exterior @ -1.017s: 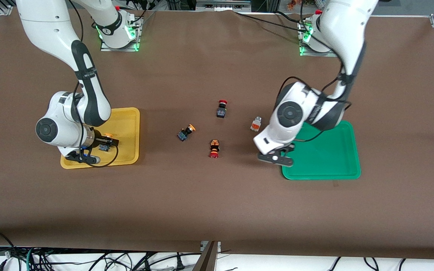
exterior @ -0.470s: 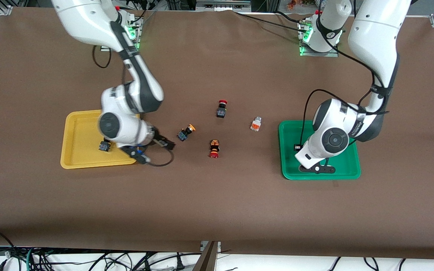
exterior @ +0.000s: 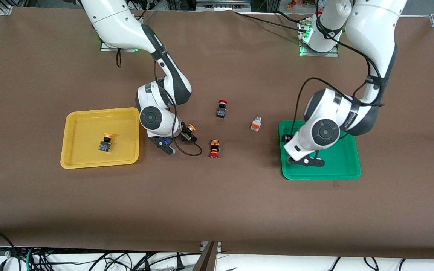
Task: Place green and yellow buttons in trays
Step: 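Grasp the second blue button with the right gripper, green with the left gripper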
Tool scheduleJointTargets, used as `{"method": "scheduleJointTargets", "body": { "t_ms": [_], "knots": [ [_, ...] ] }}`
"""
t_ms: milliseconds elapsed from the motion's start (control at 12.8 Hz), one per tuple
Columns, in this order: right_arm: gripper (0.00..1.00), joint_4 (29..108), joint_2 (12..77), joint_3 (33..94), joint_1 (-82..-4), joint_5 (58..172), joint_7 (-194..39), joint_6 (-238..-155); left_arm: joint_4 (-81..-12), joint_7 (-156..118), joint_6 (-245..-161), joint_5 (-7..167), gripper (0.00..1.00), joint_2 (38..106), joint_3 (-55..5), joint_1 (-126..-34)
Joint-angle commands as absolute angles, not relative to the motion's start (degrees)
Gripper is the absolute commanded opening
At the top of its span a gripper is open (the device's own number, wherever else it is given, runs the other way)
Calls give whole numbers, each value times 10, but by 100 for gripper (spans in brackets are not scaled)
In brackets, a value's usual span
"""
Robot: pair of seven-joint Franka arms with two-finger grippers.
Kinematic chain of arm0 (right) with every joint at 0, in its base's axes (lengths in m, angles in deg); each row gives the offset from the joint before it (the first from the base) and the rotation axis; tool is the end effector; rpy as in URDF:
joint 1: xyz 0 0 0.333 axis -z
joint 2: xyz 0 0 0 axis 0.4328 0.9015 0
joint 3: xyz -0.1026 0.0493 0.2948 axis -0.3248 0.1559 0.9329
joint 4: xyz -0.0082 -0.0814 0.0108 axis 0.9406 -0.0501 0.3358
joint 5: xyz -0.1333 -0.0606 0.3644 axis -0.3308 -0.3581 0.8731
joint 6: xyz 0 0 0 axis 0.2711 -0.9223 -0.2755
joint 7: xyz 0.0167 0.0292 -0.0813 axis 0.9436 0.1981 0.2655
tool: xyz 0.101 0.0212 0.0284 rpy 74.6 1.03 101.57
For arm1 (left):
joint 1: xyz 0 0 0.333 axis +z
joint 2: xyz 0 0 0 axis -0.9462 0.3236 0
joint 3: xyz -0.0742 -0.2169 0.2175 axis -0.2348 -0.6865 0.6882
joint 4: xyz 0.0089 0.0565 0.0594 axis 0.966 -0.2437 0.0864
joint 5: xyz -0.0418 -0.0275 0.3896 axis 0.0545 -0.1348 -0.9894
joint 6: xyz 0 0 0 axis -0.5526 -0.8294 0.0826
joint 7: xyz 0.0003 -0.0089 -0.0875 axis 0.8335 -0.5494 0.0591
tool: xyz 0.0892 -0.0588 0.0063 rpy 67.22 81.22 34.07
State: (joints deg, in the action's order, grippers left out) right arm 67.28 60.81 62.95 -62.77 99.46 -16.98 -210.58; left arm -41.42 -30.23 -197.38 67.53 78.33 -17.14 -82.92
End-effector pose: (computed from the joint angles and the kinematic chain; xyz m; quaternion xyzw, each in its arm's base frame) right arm 0.5576 0.3574 0.1840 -0.9395 0.3207 0.1160 0.0331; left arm 0.6100 -0.2302 0.2754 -0.9902 0.0485 0.1289 0.0235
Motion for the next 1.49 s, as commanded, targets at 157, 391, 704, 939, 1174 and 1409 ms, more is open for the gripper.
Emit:
{"method": "scheduleJointTargets", "body": {
  "t_ms": [157,391,704,939,1174,1409],
  "knots": [
    [24,700,600,625,-634,1005,-172,-2122,-537,-309,-2107,712,100,772,-241,-833],
    [0,692,577,611,-625,1002,-212,-2089,-605,-310,-2238,712,100,777,-254,-849],
    [0,676,527,497,-621,956,-435,-1932,-610,-337,-2288,705,95,803,-251,-874],
    [0,717,529,430,-620,947,-596,-1940,-607,-334,-2308,676,18,815,-250,-875],
    [1,806,526,425,-618,954,-646,-2048,-604,-333,-2269,648,0,786,-252,-867],
    [93,811,535,427,-607,985,-657,-2073,-560,-332,-2108,648,0,722,-251,-855]
  ]
}}
